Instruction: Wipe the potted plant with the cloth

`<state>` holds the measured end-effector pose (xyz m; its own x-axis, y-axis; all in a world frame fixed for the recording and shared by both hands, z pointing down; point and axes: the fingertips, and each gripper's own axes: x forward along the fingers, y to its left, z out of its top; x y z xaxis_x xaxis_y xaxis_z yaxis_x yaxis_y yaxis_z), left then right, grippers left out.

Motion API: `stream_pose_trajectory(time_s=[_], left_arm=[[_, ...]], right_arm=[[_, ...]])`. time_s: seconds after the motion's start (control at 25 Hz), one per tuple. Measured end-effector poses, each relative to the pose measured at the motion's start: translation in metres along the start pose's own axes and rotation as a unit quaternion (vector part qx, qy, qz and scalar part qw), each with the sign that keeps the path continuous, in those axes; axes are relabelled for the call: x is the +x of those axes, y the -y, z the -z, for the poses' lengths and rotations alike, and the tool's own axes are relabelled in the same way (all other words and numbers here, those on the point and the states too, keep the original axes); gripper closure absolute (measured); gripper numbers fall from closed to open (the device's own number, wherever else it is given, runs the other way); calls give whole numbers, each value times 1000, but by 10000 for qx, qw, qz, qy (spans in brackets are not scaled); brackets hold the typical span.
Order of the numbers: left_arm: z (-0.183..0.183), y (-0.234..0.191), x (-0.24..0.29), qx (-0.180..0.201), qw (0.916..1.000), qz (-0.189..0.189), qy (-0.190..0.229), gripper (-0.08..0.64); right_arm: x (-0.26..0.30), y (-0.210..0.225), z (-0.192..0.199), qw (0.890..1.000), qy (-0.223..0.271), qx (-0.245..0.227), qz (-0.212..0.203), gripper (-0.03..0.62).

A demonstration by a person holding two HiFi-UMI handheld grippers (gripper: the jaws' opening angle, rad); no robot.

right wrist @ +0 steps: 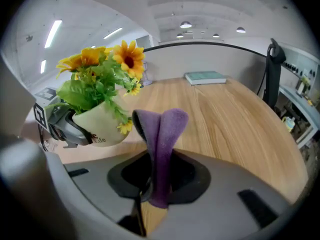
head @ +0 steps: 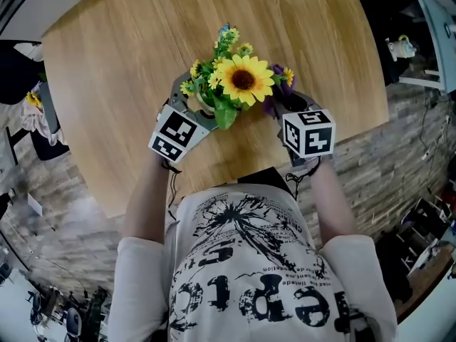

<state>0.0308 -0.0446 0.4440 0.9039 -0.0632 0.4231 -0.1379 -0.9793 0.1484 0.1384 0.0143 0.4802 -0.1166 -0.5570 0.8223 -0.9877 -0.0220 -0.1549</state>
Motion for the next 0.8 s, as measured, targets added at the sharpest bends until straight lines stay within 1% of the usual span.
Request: stream_pose_trajectory(time_s=[0.16,0.28,0.36,0.44,0.6,0.8], left_arm=[[-22,-3,-25,-193,9993,-297,76,41],[-36,-13,-49,-394,9970,-631,235,41],[-45,-14,-60,-422,9954,-806,290,40],[-50,-10,-72,-433,9945,-896,310,40],[-58,-14,-94,-365,9920,-1138,401,40],[-69,-9,-98,-430,9888,-1319,560,40]], right_arm=[[-2,-21,-15,9992,195,4,-342,511],[1,-41,-26,9976,258,-134,-633,511],[-1,-53,-32,9956,333,-189,-858,511],[-6,-69,-34,9926,400,-177,-1129,511],[-8,-105,-52,9827,556,-281,-1746,512],[-22,-138,-67,9616,818,-723,-2520,512]])
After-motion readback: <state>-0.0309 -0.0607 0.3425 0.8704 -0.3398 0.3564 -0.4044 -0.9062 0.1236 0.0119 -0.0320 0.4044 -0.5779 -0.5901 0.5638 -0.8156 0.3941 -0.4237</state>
